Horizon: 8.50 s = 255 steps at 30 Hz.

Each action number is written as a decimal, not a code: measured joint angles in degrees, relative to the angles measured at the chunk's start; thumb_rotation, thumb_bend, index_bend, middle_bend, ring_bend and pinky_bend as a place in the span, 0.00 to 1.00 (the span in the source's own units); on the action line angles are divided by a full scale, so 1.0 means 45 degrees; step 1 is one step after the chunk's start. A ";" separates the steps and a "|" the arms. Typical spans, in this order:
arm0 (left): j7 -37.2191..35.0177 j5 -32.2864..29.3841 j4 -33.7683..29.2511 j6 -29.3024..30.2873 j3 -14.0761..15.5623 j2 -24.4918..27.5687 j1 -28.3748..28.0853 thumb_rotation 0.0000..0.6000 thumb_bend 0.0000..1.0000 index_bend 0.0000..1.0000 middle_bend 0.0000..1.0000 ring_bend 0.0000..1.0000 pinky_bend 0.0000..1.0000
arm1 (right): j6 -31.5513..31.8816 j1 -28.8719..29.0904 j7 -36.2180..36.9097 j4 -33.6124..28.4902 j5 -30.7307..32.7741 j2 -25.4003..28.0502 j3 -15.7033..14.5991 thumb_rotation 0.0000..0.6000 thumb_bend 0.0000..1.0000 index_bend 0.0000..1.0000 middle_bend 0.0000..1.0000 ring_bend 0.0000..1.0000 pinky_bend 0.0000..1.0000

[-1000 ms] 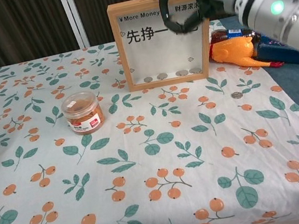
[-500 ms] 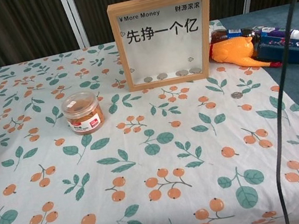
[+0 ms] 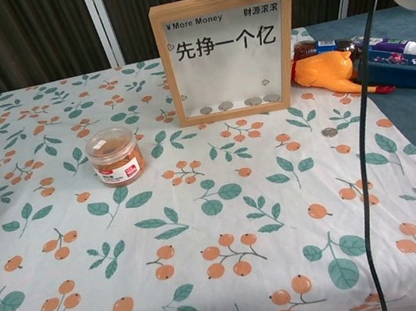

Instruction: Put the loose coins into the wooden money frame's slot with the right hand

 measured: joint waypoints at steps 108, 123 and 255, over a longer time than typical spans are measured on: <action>0.0045 0.0173 -0.0066 0.0232 0.0066 -0.0008 0.0094 1.00 0.45 0.00 0.00 0.00 0.00 | -0.0177 -0.5917 0.5661 0.3664 -0.7807 -0.1558 -0.5619 1.00 0.53 0.51 0.20 0.00 0.08; -0.0035 0.0201 -0.0045 0.0319 0.0075 0.0015 0.0140 1.00 0.45 0.00 0.00 0.00 0.00 | -0.0582 -0.5798 0.5410 0.3956 -0.7864 -0.1903 -0.5301 1.00 0.53 0.52 0.20 0.00 0.08; -0.0200 -0.0009 0.0052 0.0094 -0.0040 -0.0021 0.0032 1.00 0.45 0.00 0.00 0.00 0.00 | -0.1091 0.0789 -0.2576 -0.0747 0.0821 0.2082 -0.2182 1.00 0.63 0.71 0.23 0.06 0.14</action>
